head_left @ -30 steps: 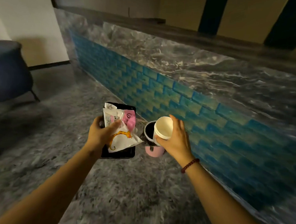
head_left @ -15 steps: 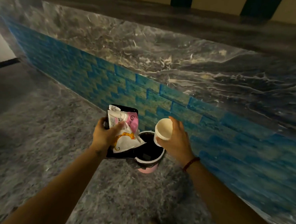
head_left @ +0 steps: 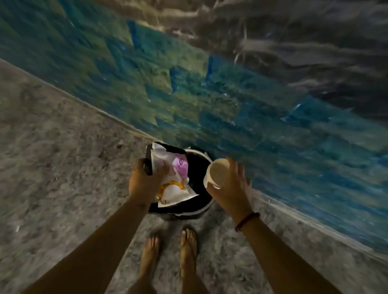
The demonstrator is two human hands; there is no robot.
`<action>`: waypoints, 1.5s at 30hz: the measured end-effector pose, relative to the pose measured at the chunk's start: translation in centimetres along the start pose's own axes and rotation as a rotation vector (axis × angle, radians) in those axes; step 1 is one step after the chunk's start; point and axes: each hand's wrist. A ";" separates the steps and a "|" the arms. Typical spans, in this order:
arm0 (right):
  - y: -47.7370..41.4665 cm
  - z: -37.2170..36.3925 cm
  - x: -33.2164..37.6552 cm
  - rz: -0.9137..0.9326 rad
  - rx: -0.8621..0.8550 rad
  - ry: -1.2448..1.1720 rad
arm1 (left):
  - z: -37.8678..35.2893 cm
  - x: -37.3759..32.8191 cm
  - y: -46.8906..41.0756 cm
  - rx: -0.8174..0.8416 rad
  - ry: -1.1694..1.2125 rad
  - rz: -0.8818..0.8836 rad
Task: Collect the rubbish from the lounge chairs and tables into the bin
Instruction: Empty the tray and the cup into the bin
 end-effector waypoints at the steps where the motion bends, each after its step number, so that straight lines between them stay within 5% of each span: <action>1: -1.4 -1.4 -0.8 -0.018 0.022 0.007 | -0.6 1.2 -1.8 0.009 -0.035 0.022; 7: -7.5 -9.9 -5.1 -0.100 0.115 -0.049 | -3.4 7.6 -10.4 0.011 -0.176 0.151; 13: -9.7 -15.7 -7.1 -0.147 0.183 -0.147 | -6.5 11.8 -15.0 0.196 -0.223 0.206; 22: -8.0 -14.4 -5.8 -0.159 0.131 -0.231 | -7.8 10.0 -15.5 0.453 -0.175 0.307; 28: -8.5 -9.8 -3.0 -0.146 0.007 -0.179 | -6.4 4.1 -14.0 0.584 -0.165 0.118; 35: -4.7 -1.8 0.0 -0.126 -0.181 -0.115 | -5.5 -5.6 -9.5 0.799 -0.432 -0.310; 45: 13.1 13.6 1.8 -0.248 -0.729 -0.077 | -11.5 -20.0 7.8 1.077 -0.655 -0.963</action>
Point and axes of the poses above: each hand's wrist, its own y-axis away from the middle knuckle, its own z-axis out of the back of the hand, x = y × z, and after that the axes turned 13 degrees about x, right-handed
